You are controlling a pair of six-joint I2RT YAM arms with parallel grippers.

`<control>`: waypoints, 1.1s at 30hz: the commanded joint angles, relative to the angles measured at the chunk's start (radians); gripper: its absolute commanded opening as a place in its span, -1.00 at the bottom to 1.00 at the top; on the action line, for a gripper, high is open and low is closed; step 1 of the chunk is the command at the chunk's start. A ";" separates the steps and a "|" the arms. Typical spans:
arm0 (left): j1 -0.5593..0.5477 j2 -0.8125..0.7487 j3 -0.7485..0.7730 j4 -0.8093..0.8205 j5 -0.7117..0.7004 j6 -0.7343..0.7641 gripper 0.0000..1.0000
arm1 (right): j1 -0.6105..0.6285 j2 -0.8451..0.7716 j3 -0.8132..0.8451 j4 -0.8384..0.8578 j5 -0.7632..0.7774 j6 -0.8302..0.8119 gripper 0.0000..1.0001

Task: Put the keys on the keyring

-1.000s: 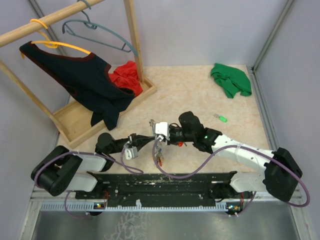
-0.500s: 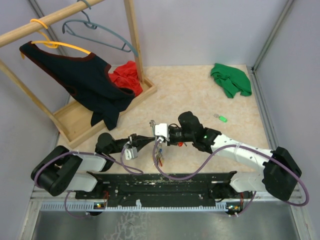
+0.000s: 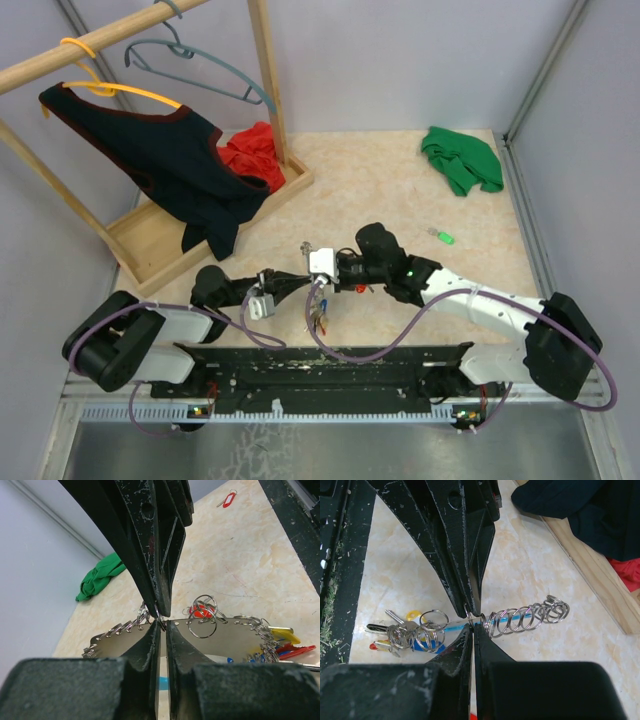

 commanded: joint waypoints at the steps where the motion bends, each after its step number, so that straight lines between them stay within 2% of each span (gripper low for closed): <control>1: -0.009 0.005 0.035 0.057 -0.008 -0.011 -0.74 | 0.020 0.005 0.031 0.027 -0.060 -0.008 -1.00; 16: -0.015 0.003 0.053 -0.002 -0.033 -0.005 -0.80 | 0.053 0.023 0.051 0.023 -0.064 -0.029 -1.00; 21: -0.018 -0.007 0.056 -0.038 -0.042 0.021 -0.99 | 0.067 0.028 0.060 0.014 -0.056 -0.044 -1.00; 25: -0.021 -0.026 0.054 -0.067 -0.042 0.054 -1.00 | 0.069 0.032 0.074 -0.030 -0.041 -0.049 -1.00; 26: -0.022 -0.030 0.052 -0.074 -0.042 0.064 -1.00 | 0.070 0.032 0.076 -0.046 -0.032 -0.049 -0.98; 30: -0.029 -0.048 0.047 -0.100 -0.051 0.103 -1.00 | 0.069 0.010 0.063 -0.071 0.008 -0.040 -0.65; 33: -0.033 -0.058 0.045 -0.112 -0.053 0.119 -1.00 | 0.067 -0.011 0.040 -0.066 0.046 -0.026 -0.51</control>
